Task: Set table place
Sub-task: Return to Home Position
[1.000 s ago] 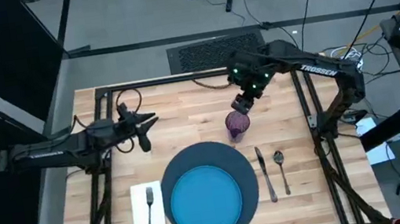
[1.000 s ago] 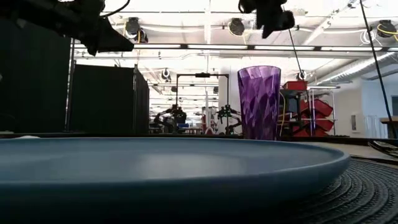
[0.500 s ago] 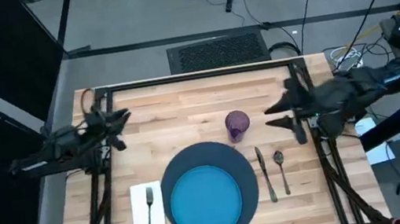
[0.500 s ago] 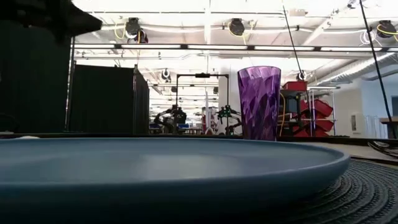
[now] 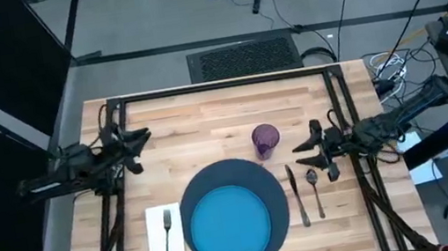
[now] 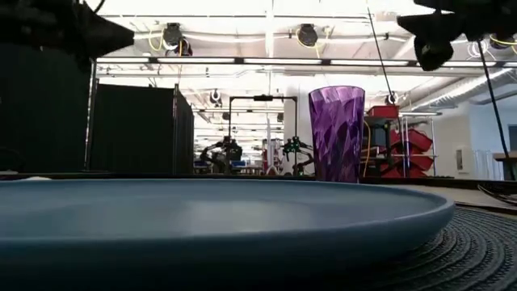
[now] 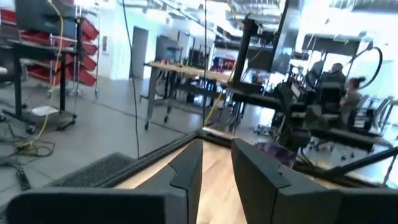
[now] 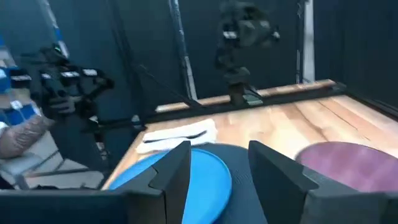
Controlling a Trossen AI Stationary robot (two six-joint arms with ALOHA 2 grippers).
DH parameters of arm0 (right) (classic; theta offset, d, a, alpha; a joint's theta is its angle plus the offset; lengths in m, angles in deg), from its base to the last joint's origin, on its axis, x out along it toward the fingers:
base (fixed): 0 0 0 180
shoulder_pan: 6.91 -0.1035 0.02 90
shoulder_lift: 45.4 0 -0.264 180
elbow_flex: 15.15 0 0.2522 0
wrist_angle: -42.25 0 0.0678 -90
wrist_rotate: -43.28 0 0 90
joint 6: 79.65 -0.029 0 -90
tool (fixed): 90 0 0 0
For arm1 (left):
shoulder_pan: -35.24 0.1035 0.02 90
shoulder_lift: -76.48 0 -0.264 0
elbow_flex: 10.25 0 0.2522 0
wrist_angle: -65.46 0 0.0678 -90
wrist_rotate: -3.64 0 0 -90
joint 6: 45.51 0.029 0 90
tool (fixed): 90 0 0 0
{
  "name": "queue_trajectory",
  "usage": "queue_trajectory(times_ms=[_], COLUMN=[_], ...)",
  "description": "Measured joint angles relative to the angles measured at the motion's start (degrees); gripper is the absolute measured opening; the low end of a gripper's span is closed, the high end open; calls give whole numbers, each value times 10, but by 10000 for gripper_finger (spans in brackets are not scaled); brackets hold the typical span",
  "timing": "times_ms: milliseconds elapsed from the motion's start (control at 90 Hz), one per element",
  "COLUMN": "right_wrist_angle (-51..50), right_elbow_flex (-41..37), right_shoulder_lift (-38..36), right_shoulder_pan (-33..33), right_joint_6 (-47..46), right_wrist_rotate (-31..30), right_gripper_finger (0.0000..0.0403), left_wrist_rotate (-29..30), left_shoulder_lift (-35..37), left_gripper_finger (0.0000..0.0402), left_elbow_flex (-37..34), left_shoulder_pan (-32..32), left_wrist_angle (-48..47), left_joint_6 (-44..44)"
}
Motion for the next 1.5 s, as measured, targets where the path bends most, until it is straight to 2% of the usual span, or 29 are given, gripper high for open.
queue_trajectory(times_ms=[133,322,589,756,933,1156,1311,1500], right_wrist_angle=[54,53,72,58,0,-122,-144,-132], right_elbow_flex=[-27,-30,-59,-71,-71,-71,-81,-105], right_shoulder_lift=[4,13,23,-23,-103,-188,-215,-228], right_shoulder_pan=[6,45,149,230,298,327,311,283], right_joint_6=[26,58,53,54,54,25,31,10], right_wrist_rotate=[3,117,201,248,360,374,373,349], right_gripper_finger=[148,148,148,148,148,148,148,148], left_wrist_rotate=[-9,-30,-30,-30,-30,-30,-28,10], left_shoulder_lift=[1,1,1,1,1,1,1,1], left_gripper_finger=[72,72,72,72,72,72,72,72], left_elbow_flex=[-12,-34,-36,-36,-36,-36,-36,-36], left_shoulder_pan=[0,0,0,0,0,0,0,0], left_wrist_angle=[19,62,67,63,55,55,57,56], left_joint_6=[19,46,62,72,72,77,86,74])
